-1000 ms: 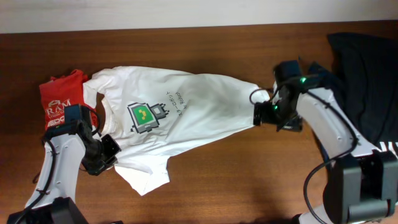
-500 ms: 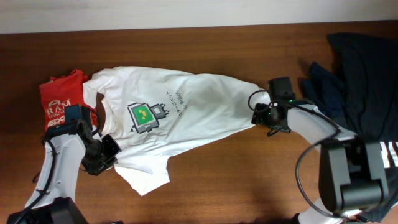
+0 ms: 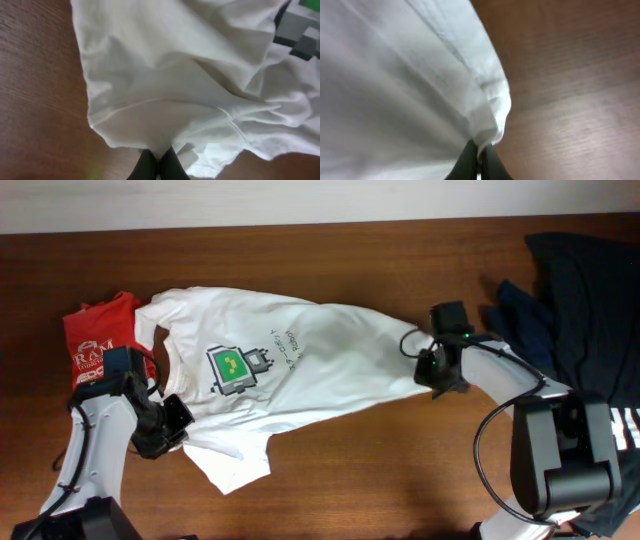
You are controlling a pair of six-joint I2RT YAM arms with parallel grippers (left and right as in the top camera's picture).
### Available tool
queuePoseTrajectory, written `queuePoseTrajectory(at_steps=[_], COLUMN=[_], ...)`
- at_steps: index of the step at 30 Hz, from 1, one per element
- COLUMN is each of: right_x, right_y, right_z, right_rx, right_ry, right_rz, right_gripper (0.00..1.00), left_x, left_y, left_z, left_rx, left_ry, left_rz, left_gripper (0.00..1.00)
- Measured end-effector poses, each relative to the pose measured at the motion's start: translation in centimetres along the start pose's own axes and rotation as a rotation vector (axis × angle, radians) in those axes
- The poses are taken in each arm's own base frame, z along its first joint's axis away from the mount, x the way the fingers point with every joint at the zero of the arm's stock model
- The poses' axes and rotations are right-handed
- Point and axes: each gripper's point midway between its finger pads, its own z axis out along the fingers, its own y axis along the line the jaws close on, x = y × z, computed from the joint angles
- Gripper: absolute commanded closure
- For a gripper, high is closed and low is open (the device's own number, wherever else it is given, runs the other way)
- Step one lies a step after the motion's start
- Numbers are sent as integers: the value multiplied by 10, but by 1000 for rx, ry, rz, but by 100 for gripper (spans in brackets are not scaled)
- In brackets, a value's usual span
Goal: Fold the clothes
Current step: 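Lift the T-shirt with both grippers and lay it flat on the table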
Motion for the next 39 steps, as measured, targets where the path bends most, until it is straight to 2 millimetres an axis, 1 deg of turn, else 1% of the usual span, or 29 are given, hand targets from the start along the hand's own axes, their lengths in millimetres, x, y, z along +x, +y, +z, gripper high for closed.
queuePoseTrajectory(at_steps=[1,2,3,4,5,7,8,9,10,13,15,16,17,19,20,22,23,24,26,28,31,32,33,34,35,36,37,38,39], right_x=[5,4,-2,-17,-28,-51,-52,-50,-51,-48,-47,-45,-42,-36,-31,-22,-19,-17,-18,-28,-59,-84,-102,-116,-129,-159,-174,-188,-217], right_y=[-5,-10,-13,-14,-13,-8,-8,-10,-10,-13,-15,-16,-18,-20,-22,-25,-27,-28,-30,-27,-15,-4,3,8,13,24,30,35,46], right_z=[-8,-23,-45,-78,-103,-191,-223,-263,-290,-358,-395,-415,-425,-452,-466,-494,-505,-513,-516,-507,-471,-436,-409,-388,-373,-354,-341,-332,-338], right_rx=[13,20,17,2,-13,-65,-82,-98,-115,-157,-183,-197,-204,-222,-233,-250,-255,-260,-251,-240,-212,-188,-171,-160,-154,-159,-160,-163,-192], right_ry=[37,58,57,15,-28,-186,-235,-290,-348,-491,-589,-645,-672,-750,-790,-873,-906,-932,-944,-918,-814,-722,-655,-614,-594,-613,-619,-633,-737], right_rz=[-7,-6,-3,1,-6,-43,-56,-66,-71,-75,-83,-89,-90,-105,-110,-125,-130,-130,-126,-128,-135,-140,-143,-146,-146,-145,-145,-143,-139], right_gripper=[96,96,96,96,96,96,96,96,96,96,96,96,96,96,96,96,96,96,96,96,96,96,96,96,96,96,96,96,96], left_x=[-4,-8,-11,-25,-35,-64,-72,-76,-83,-84,-77,-72,-65,-56,-50,-34,-27,-21,-22,-37,-75,-98,-119,-139,-152,-167,-197,-207,-225], left_y=[-2,-6,-8,-18,-26,-52,-62,-70,-81,-95,-103,-102,-100,-90,-82,-76,-75,-74,-75,-83,-101,-114,-127,-141,-149,-161,-185,-191,-205], left_z=[-5,-14,-17,-41,-57,-110,-136,-159,-196,-266,-327,-351,-370,-399,-421,-450,-458,-464,-464,-454,-426,-407,-388,-373,-363,-359,-349,-341,-343], left_rx=[4,9,14,35,60,139,172,197,229,284,328,341,352,360,364,374,382,388,390,406,449,462,471,480,482,493,515,515,537], left_ry=[-10,-21,-27,-73,-110,-245,-304,-348,-431,-582,-728,-787,-837,-907,-974,-1068,-1095,-1115,-1116,-1068,-960,-901,-853,-832,-821,-839,-884,-882,-943], left_rz=[16,32,44,59,78,137,162,187,227,280,319,326,330,314,300,300,305,311,312,321,340,350,364,381,389,408,446,451,476], left_gripper=[100,100,100,100,100,100,100,100,100,100,100,100,100,100,100,100,100,100,100,100,100,100,100,100,100,100,100,100,100])
